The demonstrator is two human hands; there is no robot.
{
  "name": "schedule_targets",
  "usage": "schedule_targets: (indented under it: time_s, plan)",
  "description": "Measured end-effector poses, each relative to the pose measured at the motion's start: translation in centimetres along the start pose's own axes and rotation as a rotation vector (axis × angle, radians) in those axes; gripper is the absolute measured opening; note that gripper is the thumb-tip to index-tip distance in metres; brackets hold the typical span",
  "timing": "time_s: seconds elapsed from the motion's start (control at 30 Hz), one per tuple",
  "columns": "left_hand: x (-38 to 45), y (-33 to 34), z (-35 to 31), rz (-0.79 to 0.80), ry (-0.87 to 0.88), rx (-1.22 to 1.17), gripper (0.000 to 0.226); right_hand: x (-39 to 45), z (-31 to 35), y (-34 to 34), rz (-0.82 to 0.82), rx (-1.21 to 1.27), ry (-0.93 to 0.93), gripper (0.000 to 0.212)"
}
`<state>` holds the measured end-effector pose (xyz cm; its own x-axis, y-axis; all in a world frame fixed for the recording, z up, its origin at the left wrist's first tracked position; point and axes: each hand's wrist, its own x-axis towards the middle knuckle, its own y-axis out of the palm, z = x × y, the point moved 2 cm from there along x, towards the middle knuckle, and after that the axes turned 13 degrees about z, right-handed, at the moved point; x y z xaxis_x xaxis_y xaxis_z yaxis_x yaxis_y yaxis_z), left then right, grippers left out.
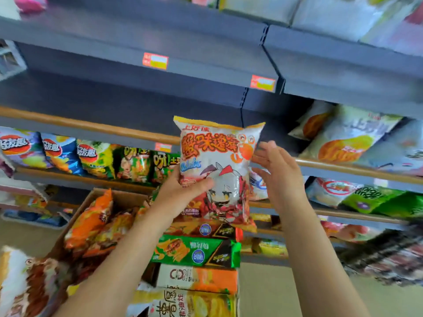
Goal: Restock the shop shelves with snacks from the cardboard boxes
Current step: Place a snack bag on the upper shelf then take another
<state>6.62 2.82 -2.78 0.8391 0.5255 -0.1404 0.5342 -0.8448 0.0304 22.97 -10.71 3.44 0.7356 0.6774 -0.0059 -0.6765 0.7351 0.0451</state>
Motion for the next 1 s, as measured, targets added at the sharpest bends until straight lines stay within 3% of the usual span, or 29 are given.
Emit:
schedule_targets:
  time_s: [0.1, 0.2, 0.33, 0.4, 0.47, 0.57, 0.67, 1.0]
  plan:
    - [3.4, 2.6, -2.1, -0.057, -0.020, 0.059, 0.081, 0.0, -0.6, -3.2, 0.253, -0.252, 0.144, 0.044]
    - [7.5, 6.0, -4.1, -0.044, -0.070, 0.121, 0.083, 1.3, -1.7, -5.6, 0.390, -0.214, 0.217, 0.042]
    - [12.8, 9.4, -6.0, -0.037, -0.129, 0.102, 0.075, 6.9, -2.3, -10.2, 0.161, -0.210, 0.173, 0.093]
    - [15.3, 10.2, -6.7, -0.013, -0.109, 0.092, 0.081, 9.7, -1.7, -11.9, 0.053, -0.224, 0.153, 0.103]
    - [17.9, 10.6, -7.1, -0.006, -0.047, 0.178, 0.071, 12.6, -1.1, -13.0, 0.014, -0.246, 0.089, 0.085]
    - [21.5, 11.1, -7.3, -0.056, 0.041, 0.247, 0.036, 17.0, -1.4, -14.2, -0.066, -0.307, 0.011, 0.064]
    - [24.8, 12.0, -6.4, -0.069, 0.066, 0.288, 0.025, 20.2, -2.3, -14.7, -0.019, -0.329, 0.013, 0.052]
    - [34.0, 13.3, -3.6, -0.133, 0.066, 0.293, 0.045, 27.6, -4.7, -14.7, 0.036, -0.333, 0.032, 0.059]
